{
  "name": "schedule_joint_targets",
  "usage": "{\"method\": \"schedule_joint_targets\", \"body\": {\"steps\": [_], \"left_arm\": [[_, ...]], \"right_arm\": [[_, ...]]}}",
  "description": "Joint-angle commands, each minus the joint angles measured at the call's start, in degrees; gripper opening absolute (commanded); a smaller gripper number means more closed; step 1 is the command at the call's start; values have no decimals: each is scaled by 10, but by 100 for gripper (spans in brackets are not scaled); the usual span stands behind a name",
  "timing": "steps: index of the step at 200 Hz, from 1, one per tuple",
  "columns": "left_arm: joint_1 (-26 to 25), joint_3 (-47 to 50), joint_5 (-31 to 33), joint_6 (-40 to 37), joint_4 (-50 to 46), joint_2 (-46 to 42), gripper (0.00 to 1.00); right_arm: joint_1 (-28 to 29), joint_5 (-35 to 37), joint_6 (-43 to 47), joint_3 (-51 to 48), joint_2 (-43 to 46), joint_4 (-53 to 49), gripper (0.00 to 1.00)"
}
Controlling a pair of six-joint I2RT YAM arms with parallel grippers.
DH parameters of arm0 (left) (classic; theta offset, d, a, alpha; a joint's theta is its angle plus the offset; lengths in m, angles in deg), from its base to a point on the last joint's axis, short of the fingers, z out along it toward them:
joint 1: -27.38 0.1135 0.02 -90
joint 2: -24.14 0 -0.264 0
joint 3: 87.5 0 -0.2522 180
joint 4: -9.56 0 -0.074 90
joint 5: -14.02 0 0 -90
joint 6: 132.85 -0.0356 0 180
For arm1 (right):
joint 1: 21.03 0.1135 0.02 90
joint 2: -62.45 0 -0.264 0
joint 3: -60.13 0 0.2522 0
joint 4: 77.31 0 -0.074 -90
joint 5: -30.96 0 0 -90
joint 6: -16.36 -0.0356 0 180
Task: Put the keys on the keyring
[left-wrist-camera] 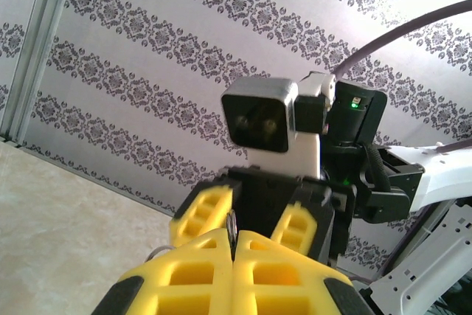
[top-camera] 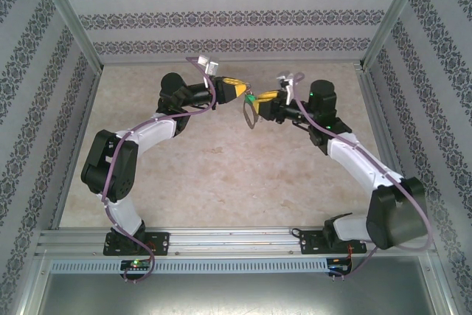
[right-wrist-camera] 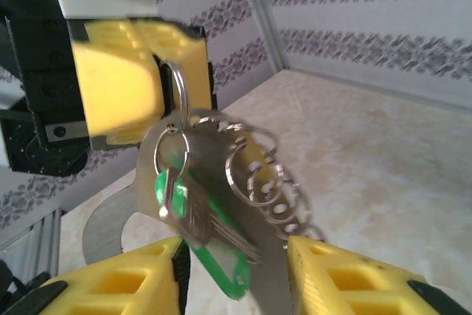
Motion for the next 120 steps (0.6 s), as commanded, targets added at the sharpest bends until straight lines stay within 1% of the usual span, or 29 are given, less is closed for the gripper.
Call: {"method": "schedule_joint_targets", "body": {"steps": [1,30,83,120], "left_arm": [[5,-17,-7,15,57,8,0],[6,-17,-10,16,57,7,0],[5,-20,-18,28,62,10,0],[6,-21,-19,32,63,9,0]], "right_arm": [[-13,-3,-19,-12,45,22,42],[-17,-5,-52,4,43,51,42],[-13,-71,-124,50,-23,141,40],[-3,-82,-136,60,-45,165,37]]}}
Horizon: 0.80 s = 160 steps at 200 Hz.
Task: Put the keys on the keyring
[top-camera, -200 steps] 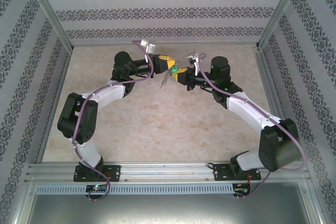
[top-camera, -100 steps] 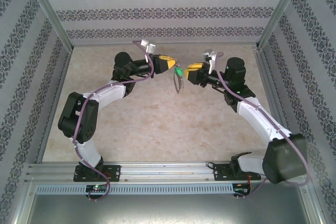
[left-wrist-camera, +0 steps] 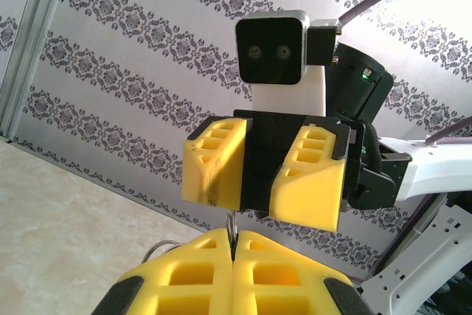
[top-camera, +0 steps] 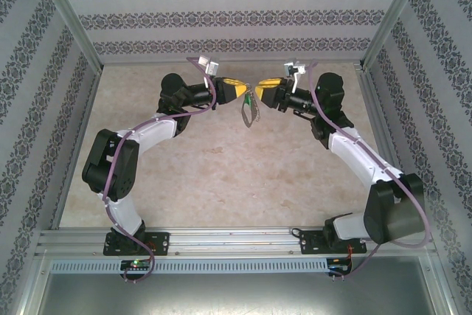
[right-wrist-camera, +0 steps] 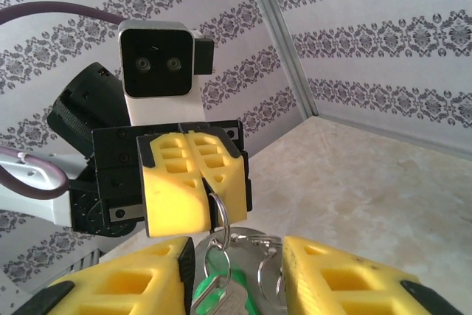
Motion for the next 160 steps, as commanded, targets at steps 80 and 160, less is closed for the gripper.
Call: {"method": "schedule_joint_targets", "body": {"steps": [80,160], "left_arm": [[5,-23,-13,13,51,2,0],[5,-25,-17,16,51,4,0]], "right_arm": [[25,-43,-35,24,-32,72,26],[26,-51,-42,38,-44,81,6]]}}
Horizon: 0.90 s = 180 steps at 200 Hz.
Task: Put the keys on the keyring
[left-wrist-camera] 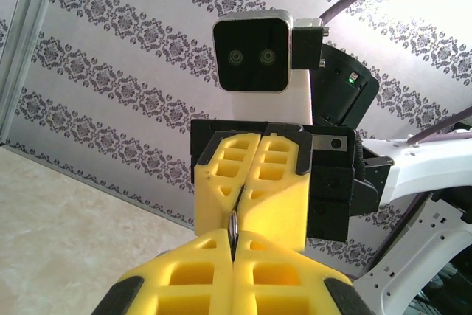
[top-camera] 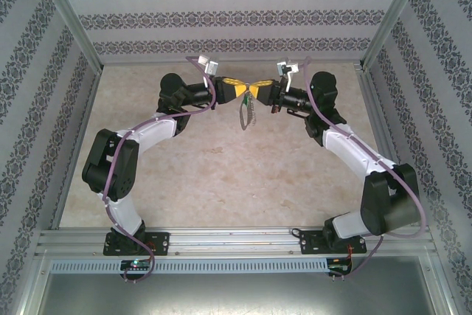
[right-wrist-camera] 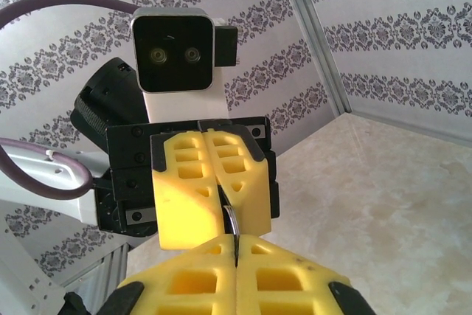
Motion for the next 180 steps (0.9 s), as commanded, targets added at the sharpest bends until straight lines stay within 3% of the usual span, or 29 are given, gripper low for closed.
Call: {"method": "schedule_joint_targets", "body": {"steps": [1,16,29,64,107,128,142,180], "left_arm": [[4,-21,-9,7,40,5,0],[4,-22,-10,8,40,5,0],[4,-21,-10,8,40,5,0],[4,-22,-12,9,39,6,0],[7,-26,-9,5,27,4,0],[23,-23,-5,-1,16,-6,30],[39,-21,-4,-2,8,-13,43],[64,-29,-15,-75,-105,-39,57]], "right_arm": [[6,-24,-5,24,-8,35,6],[6,-26,-10,28,-14,39,16],[6,-28,-14,31,-17,42,16],[6,-28,-15,32,-20,48,0],[0,-27,5,44,-24,24,0],[-12,-29,34,60,-24,-18,0],[-20,-29,69,76,-24,-62,0],[-19,-12,242,146,-23,-279,0]]}}
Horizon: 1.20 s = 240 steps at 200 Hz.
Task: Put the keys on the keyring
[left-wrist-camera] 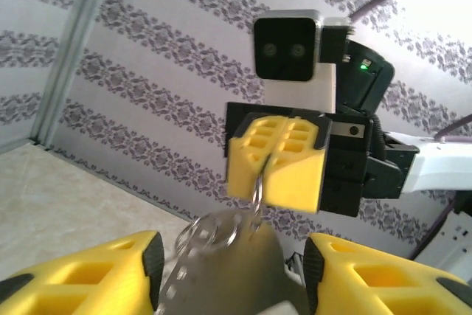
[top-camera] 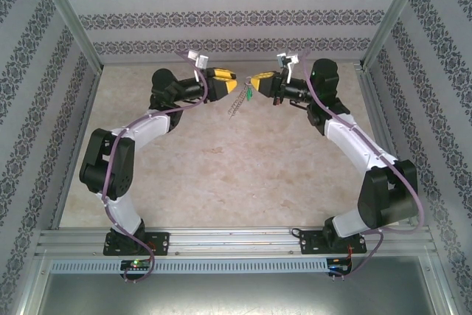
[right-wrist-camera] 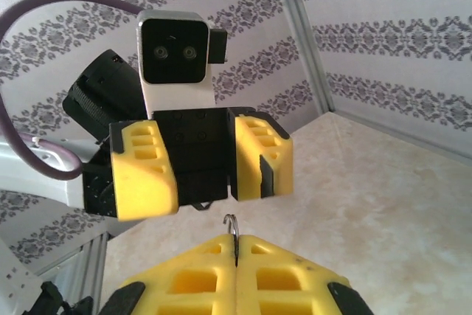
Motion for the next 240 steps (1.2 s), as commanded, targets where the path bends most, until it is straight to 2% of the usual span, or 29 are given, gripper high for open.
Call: {"method": "schedule_joint_targets", "body": {"steps": [1,38,76,106,137,240], "left_arm": [[13,-20,-16,-64,-79,-36,57],[13,-59,-30,-191,-272,-52,59],[13,-109,-48,-278,-423,-47,59],[1,-139,-52,-359,-539,-46,54],[-19,-173,-45,-443,-663,-37,51],[-51,-188,-43,-480,-710,-16,49]], "right_arm": [[1,3,139,52,1,-144,0],[17,36,297,124,-5,-336,0],[40,88,395,177,-15,-463,0],[62,136,438,206,-32,-526,0],[63,133,443,210,-37,-531,0],[62,117,441,211,-41,-530,0]]}}
